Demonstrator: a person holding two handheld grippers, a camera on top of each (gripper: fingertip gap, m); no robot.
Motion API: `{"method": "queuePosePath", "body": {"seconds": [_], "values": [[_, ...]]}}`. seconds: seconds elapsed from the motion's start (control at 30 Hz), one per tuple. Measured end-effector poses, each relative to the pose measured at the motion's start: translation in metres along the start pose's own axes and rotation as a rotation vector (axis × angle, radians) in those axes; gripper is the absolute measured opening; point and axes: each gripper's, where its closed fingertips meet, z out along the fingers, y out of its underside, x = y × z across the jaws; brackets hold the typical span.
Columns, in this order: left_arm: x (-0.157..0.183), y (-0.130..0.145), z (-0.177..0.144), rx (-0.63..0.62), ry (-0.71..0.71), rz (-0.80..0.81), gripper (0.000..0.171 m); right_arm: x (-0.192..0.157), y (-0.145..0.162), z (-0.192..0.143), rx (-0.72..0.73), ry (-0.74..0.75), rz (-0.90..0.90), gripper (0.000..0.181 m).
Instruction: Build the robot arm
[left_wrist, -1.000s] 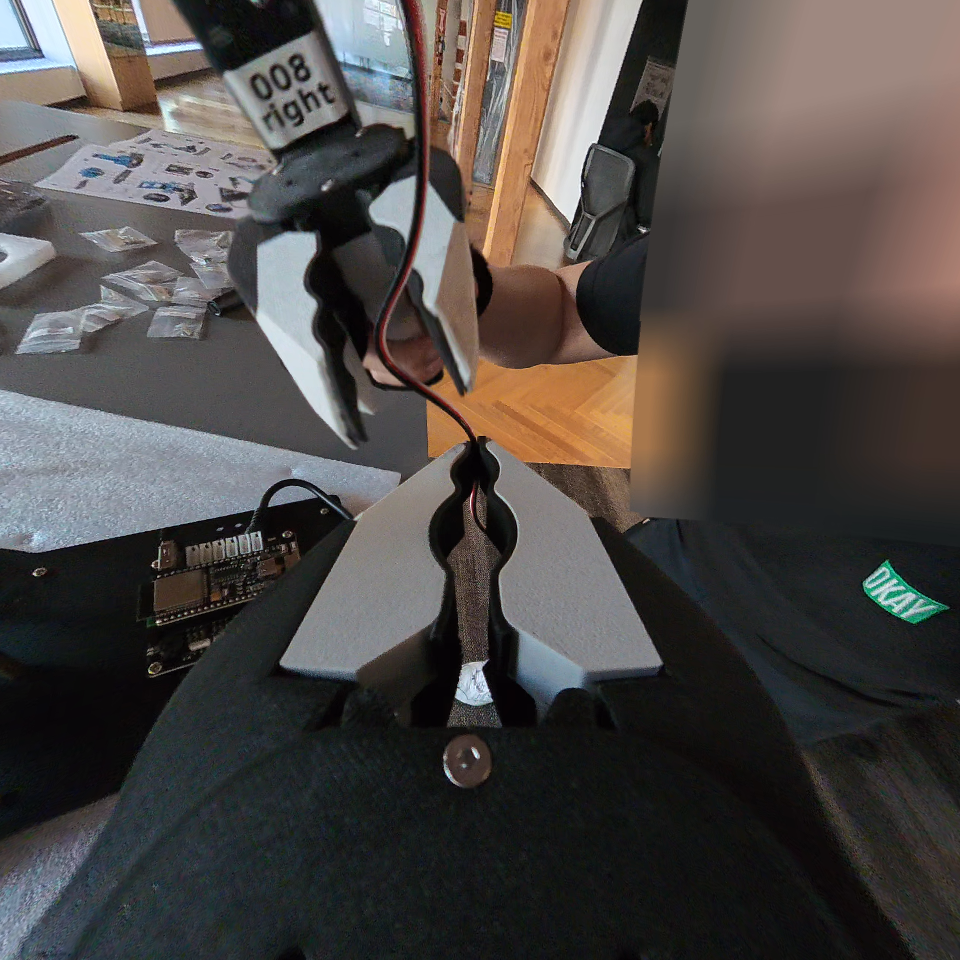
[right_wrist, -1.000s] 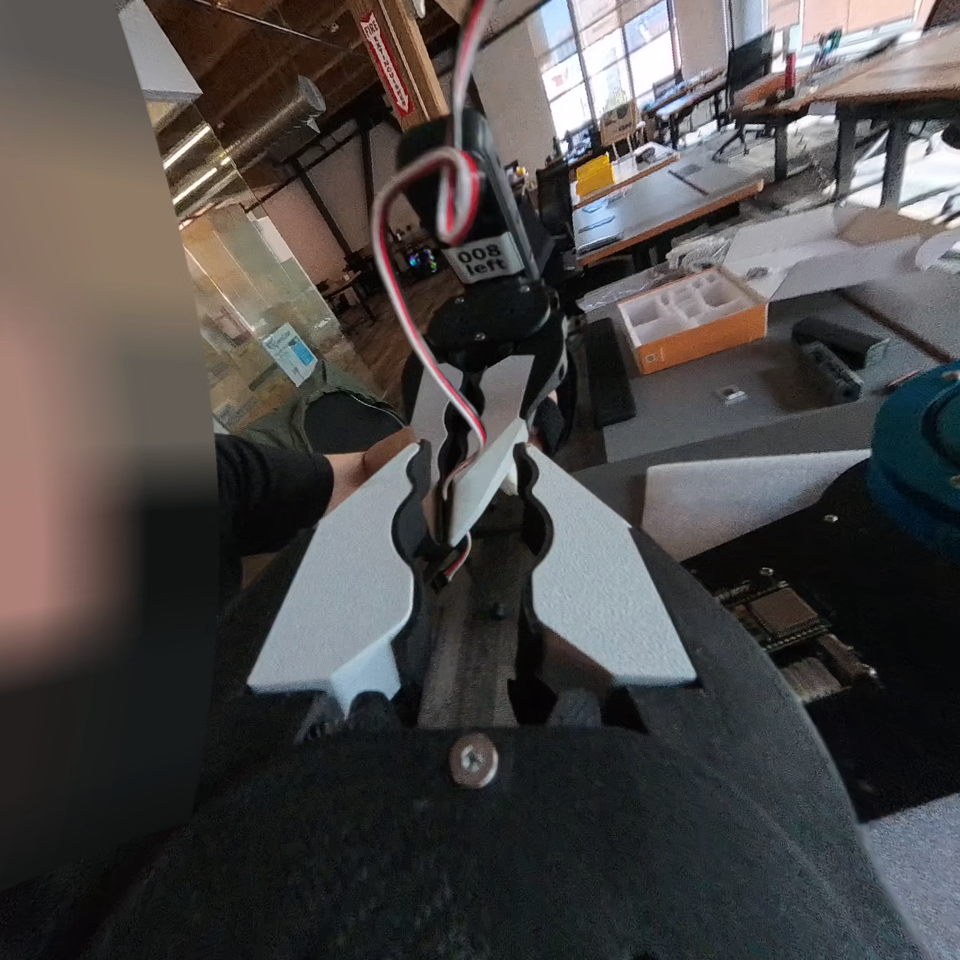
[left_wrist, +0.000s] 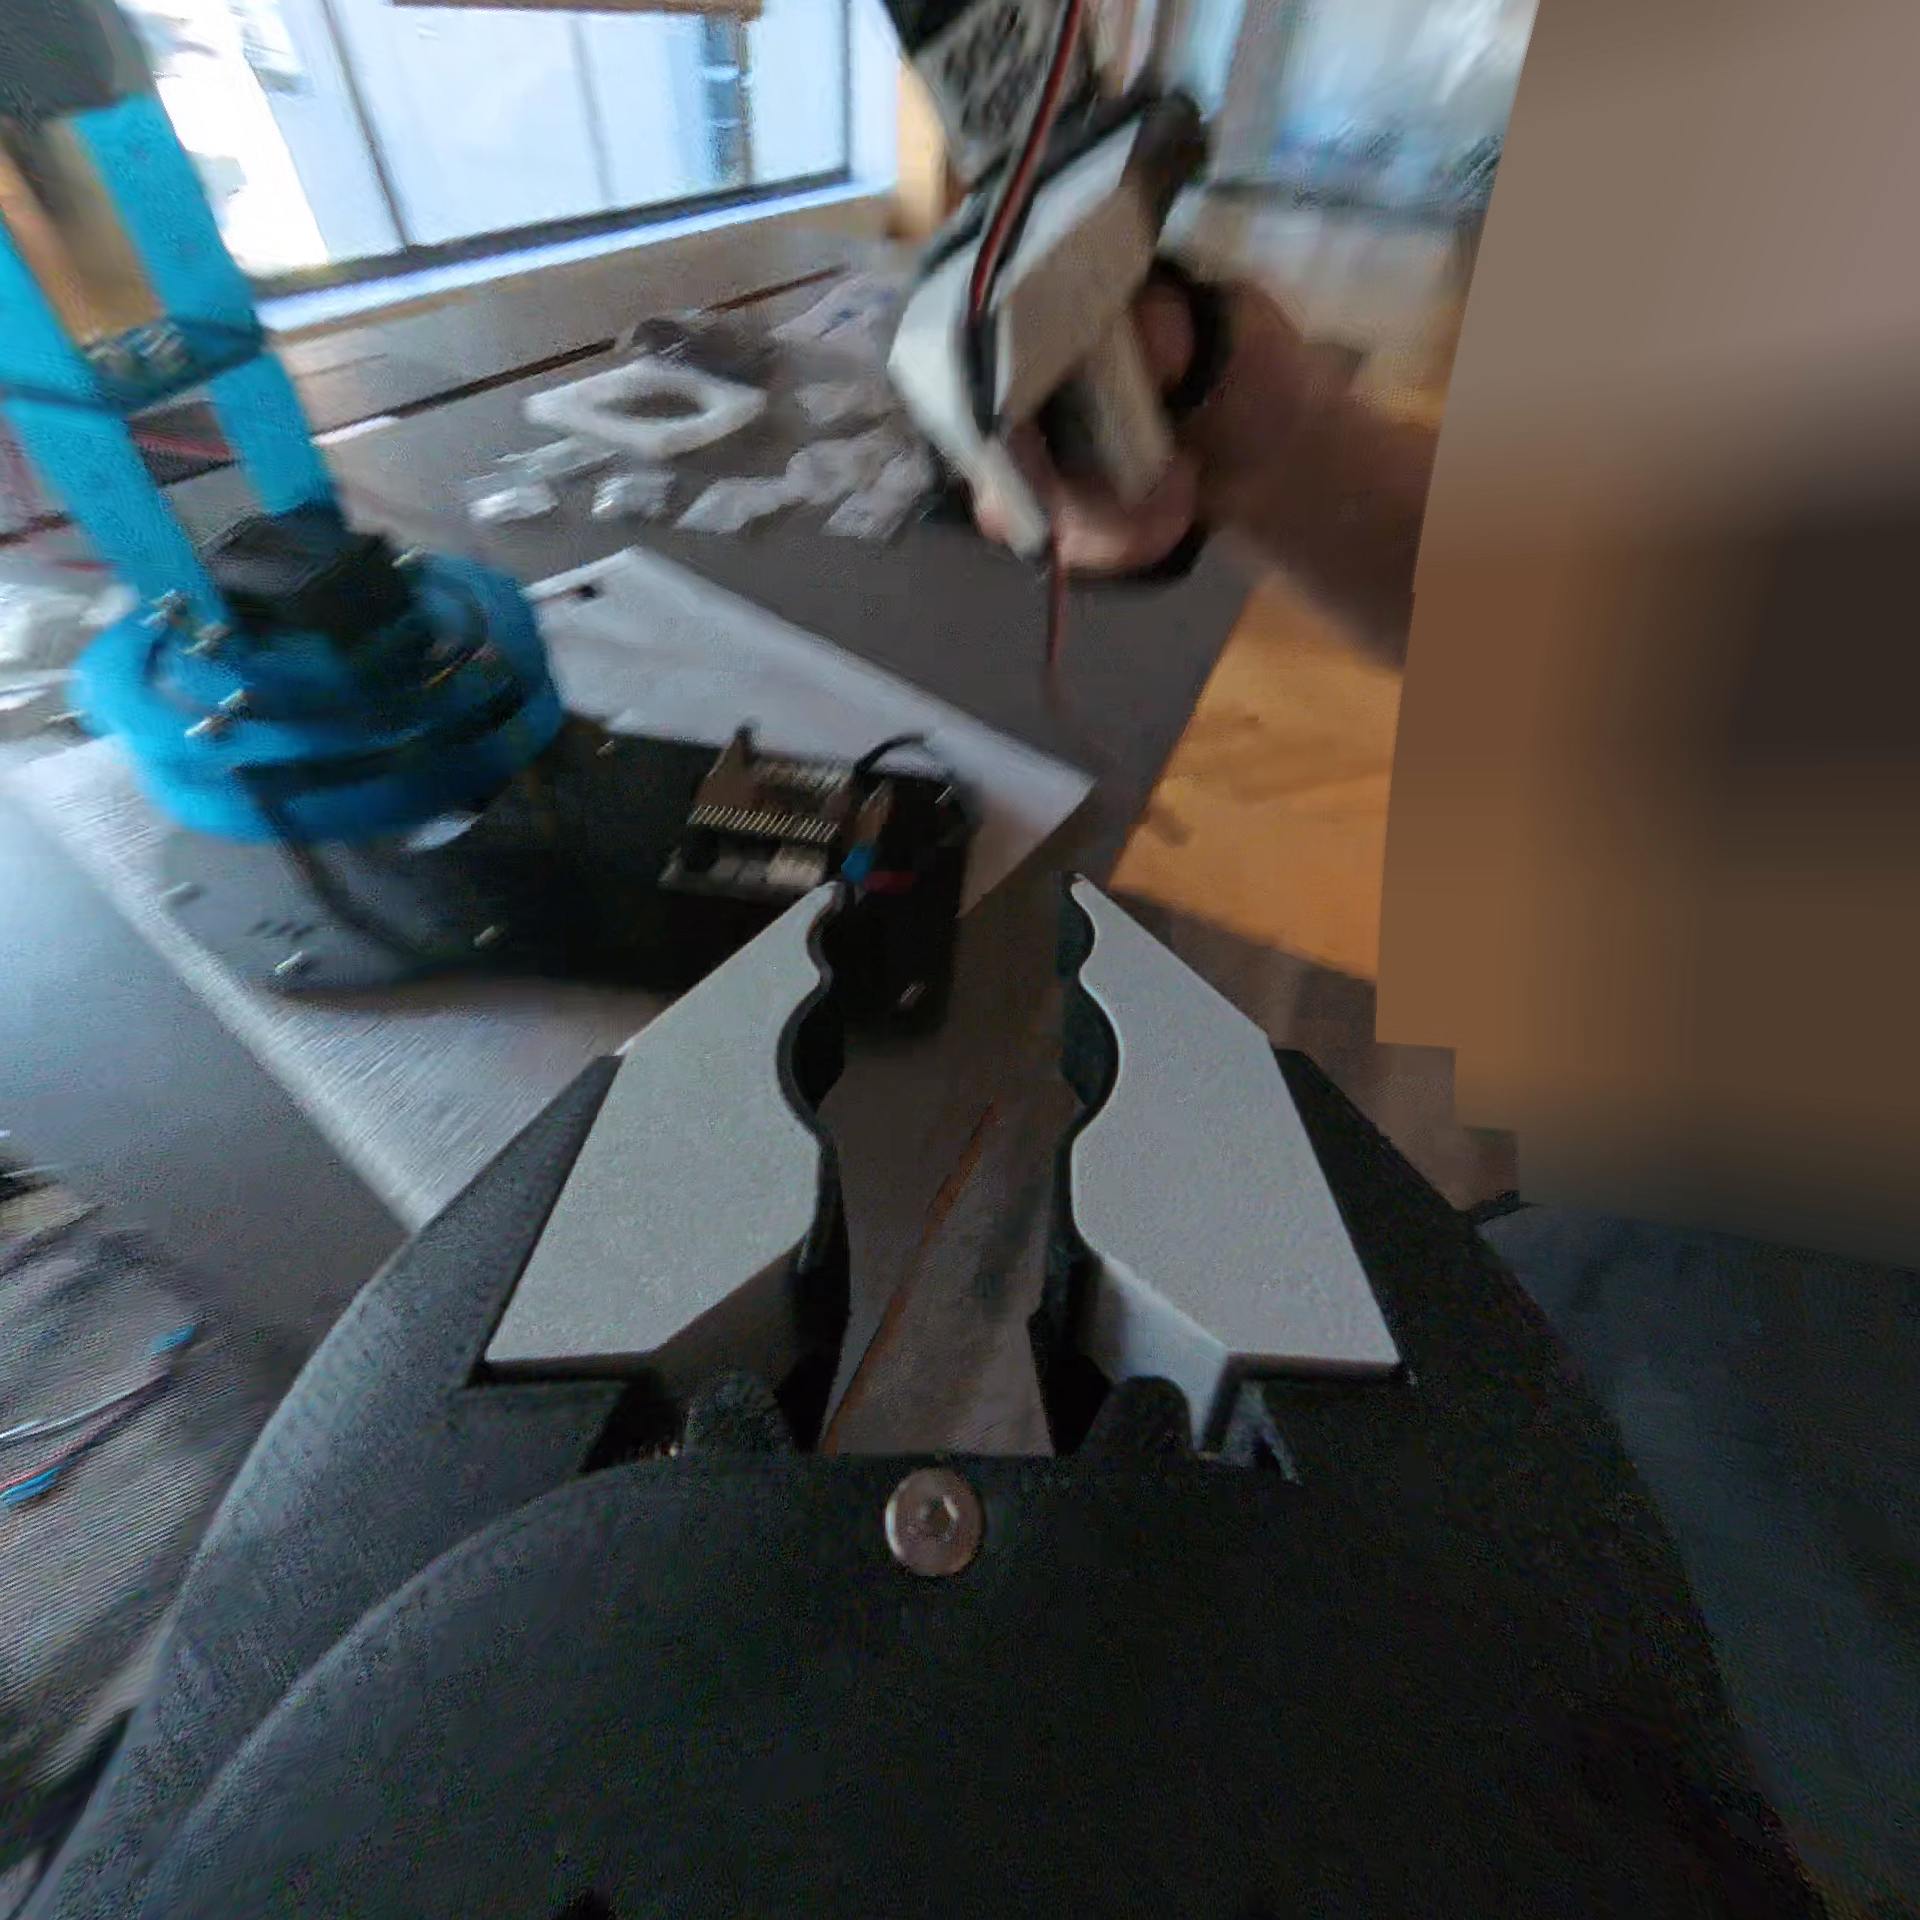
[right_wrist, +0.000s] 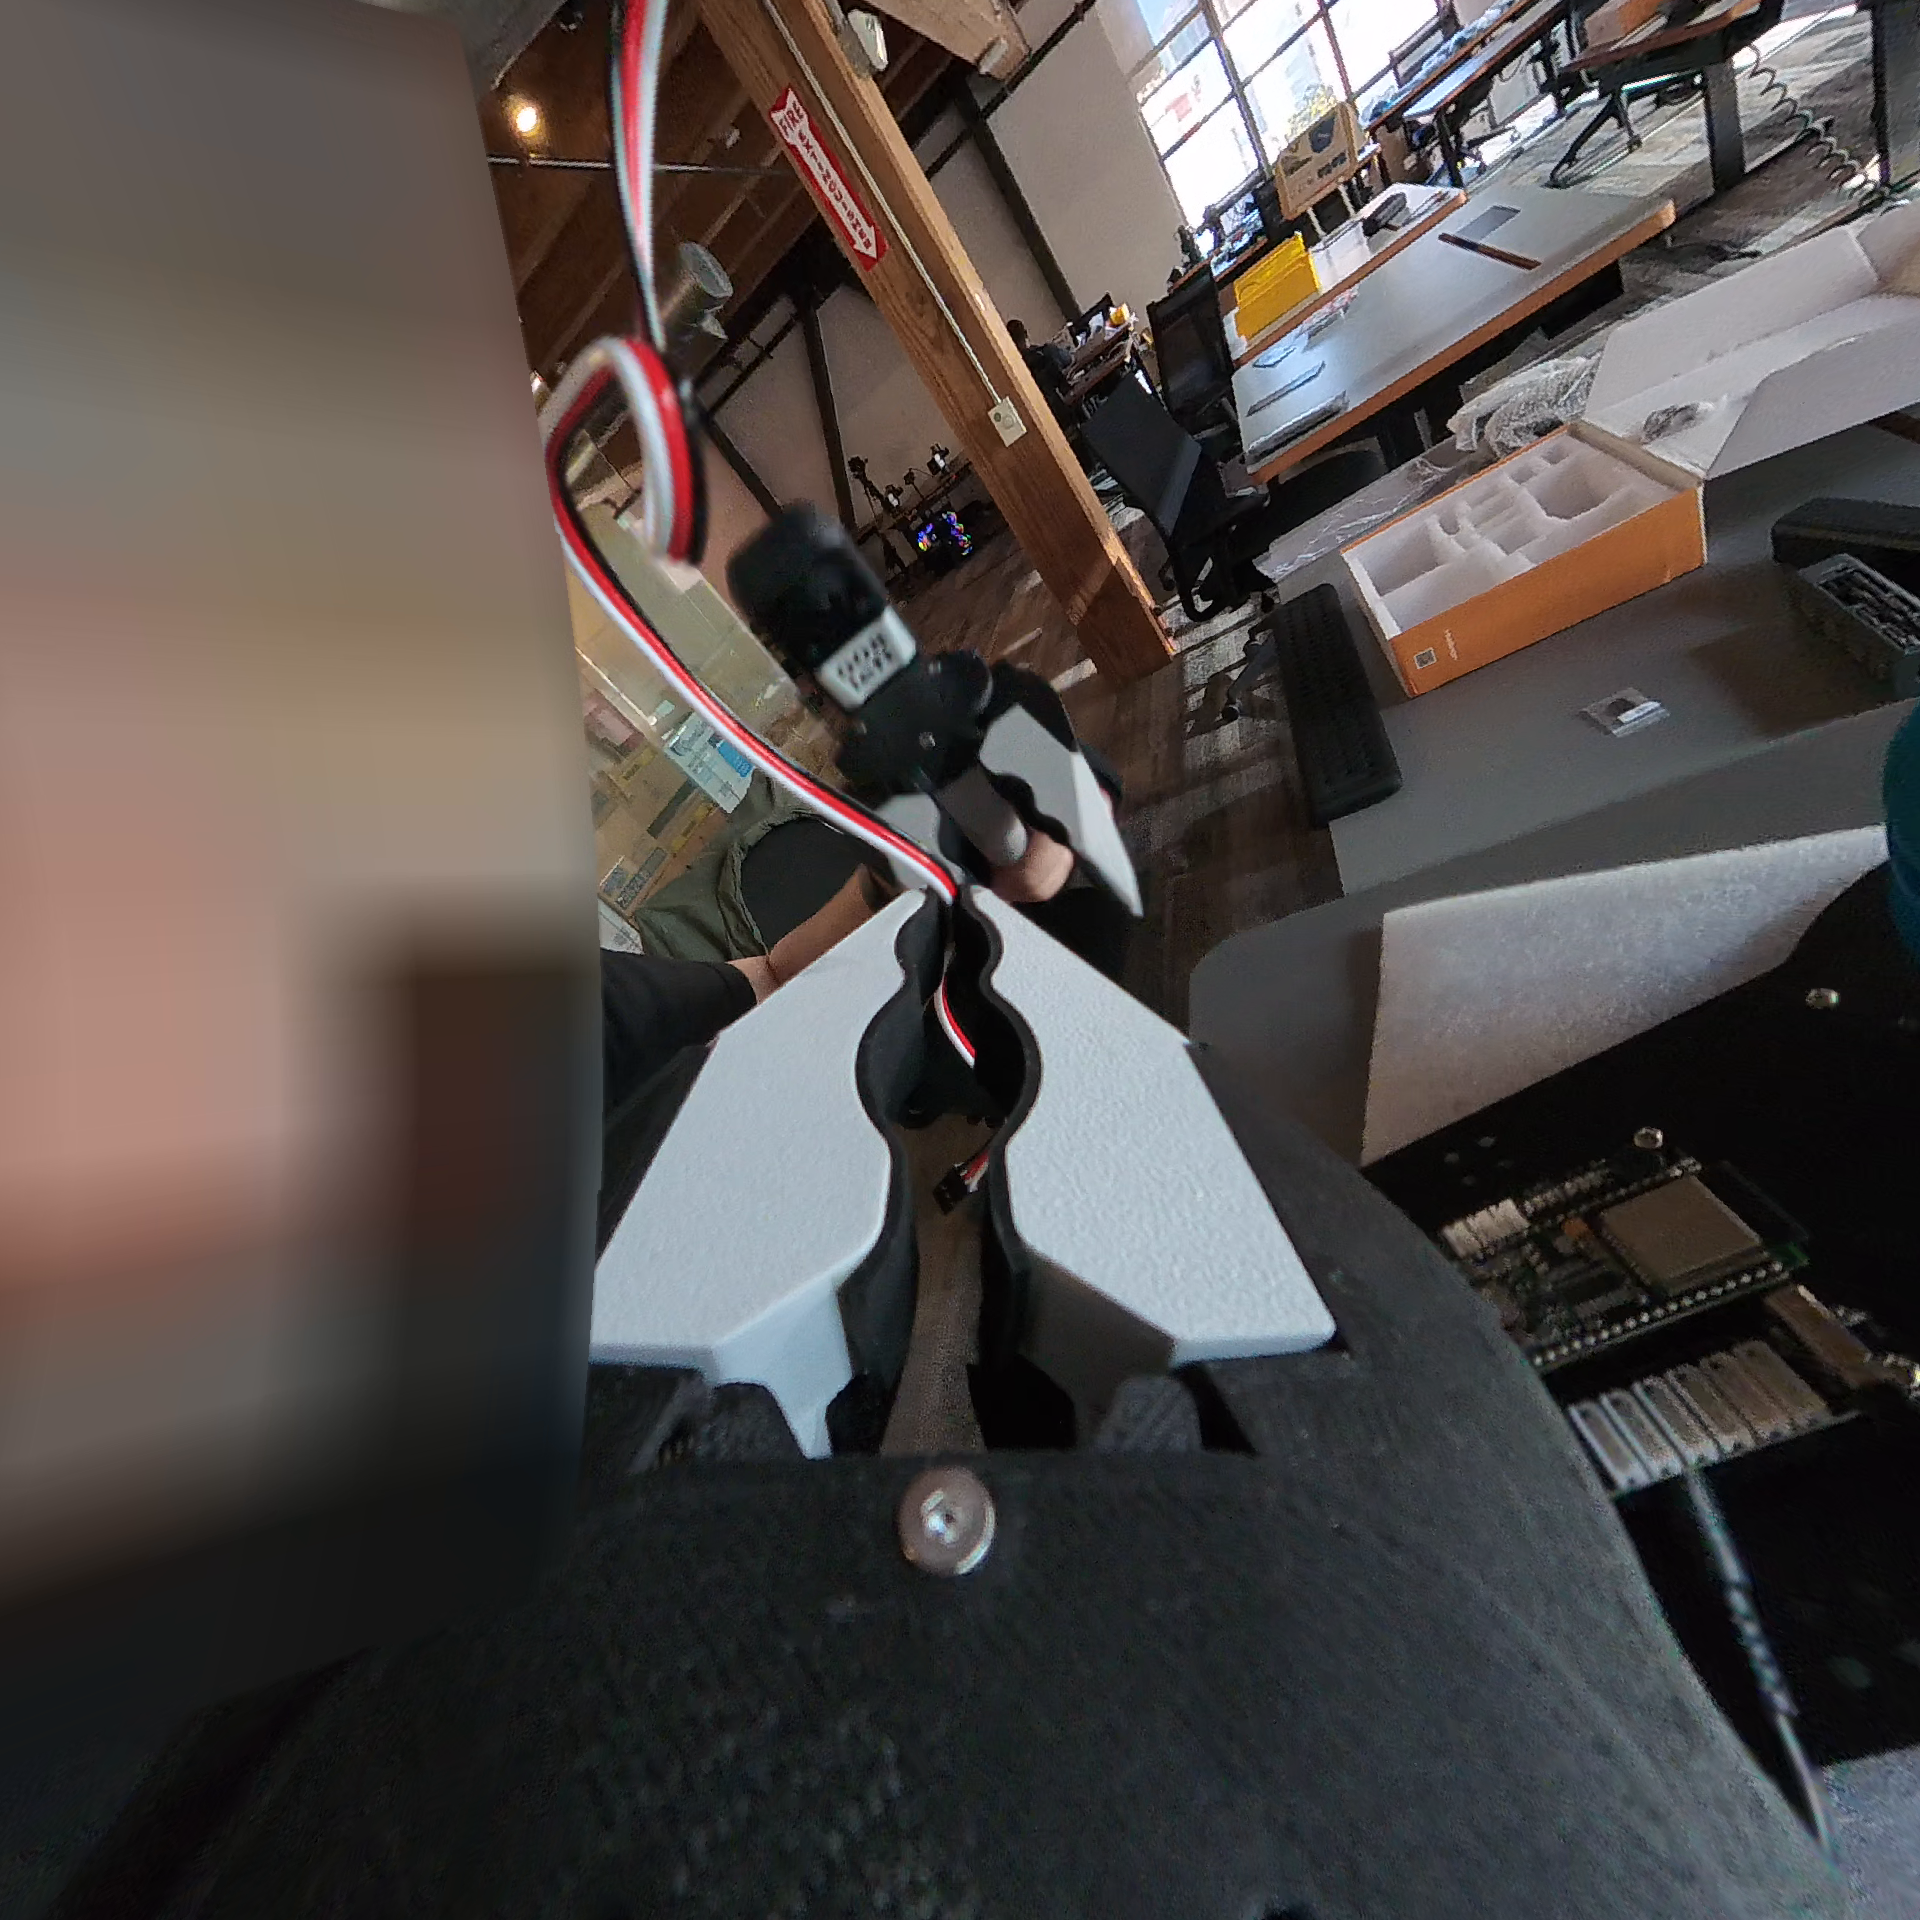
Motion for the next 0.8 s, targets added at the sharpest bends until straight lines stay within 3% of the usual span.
{"method": "queuePosePath", "body": {"seconds": [0.03,0.13,0.3,0.37,0.5,0.57,0.6,0.73,0.8], "values": [[0.005,-0.018,0.004,0.024,0.072,-0.059,0.039,0.000,-0.003,0.002,-0.004,0.001,-0.013,0.001],[0.003,-0.043,0.021,-0.011,0.161,-0.167,0.035,0.003,-0.015,0.010,-0.014,0.036,-0.070,0.001],[0.003,-0.048,0.044,-0.060,0.206,-0.137,0.028,0.001,-0.029,0.015,0.001,0.040,-0.103,0.001],[0.009,-0.048,0.050,-0.057,0.252,-0.106,0.000,0.002,-0.032,0.015,-0.001,0.042,-0.111,0.001],[-0.001,-0.049,0.059,-0.029,0.192,0.002,0.000,0.013,-0.034,0.010,0.014,0.078,-0.158,0.004],[-0.007,-0.059,0.060,0.021,0.185,0.009,0.000,0.022,-0.034,0.001,0.025,0.133,-0.195,0.029],[-0.012,-0.063,0.060,0.038,0.174,0.023,0.000,0.024,-0.032,-0.005,0.023,0.128,-0.190,0.031],[-0.029,-0.072,0.063,0.068,0.155,0.090,0.000,0.036,-0.010,-0.020,-0.091,0.030,-0.065,0.019],[-0.030,-0.076,0.066,0.077,0.178,0.122,0.000,0.054,0.003,-0.017,-0.194,0.061,-0.073,0.023]]}}
